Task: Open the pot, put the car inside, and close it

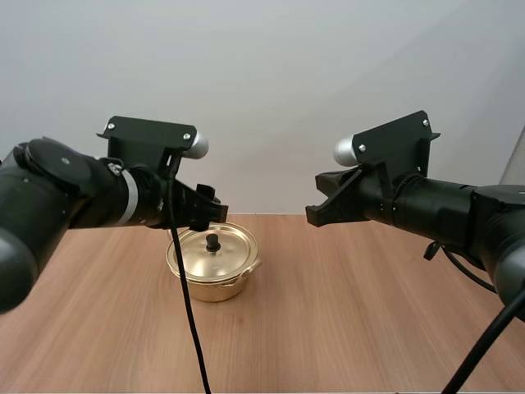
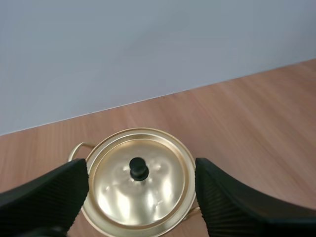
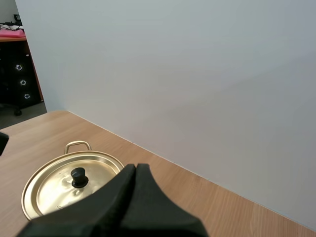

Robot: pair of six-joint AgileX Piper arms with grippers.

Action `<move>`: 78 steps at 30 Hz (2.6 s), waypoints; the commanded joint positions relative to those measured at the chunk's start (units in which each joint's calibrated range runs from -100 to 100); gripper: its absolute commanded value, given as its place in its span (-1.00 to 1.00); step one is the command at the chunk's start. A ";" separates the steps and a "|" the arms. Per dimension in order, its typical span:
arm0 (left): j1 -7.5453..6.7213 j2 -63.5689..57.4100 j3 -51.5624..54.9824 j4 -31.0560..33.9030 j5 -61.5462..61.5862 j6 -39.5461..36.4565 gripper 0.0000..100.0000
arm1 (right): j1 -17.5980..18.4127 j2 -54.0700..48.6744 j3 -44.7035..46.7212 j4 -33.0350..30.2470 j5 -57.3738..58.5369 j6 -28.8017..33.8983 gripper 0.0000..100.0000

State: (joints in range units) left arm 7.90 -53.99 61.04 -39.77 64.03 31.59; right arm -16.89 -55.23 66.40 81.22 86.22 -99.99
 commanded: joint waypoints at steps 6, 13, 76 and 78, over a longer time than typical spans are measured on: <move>-2.29 -42.96 22.17 15.74 -33.93 -21.97 1.00 | -0.07 -9.23 1.47 -5.73 1.55 0.07 -1.00; -9.21 -43.07 31.19 24.96 -36.16 -17.81 1.00 | -0.07 -23.38 4.45 -11.38 1.74 6.01 -1.00; -8.85 -46.01 38.96 26.85 -33.20 -35.63 -1.00 | 17.37 -44.77 33.60 -74.75 -54.41 78.72 -1.00; -8.85 -46.01 38.96 26.85 -33.20 -35.63 -1.00 | 17.37 -44.77 33.60 -74.75 -54.41 78.72 -1.00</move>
State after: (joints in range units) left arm -0.96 -100.00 100.00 -13.00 30.86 -4.02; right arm 0.51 -100.00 100.00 6.49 31.73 -21.27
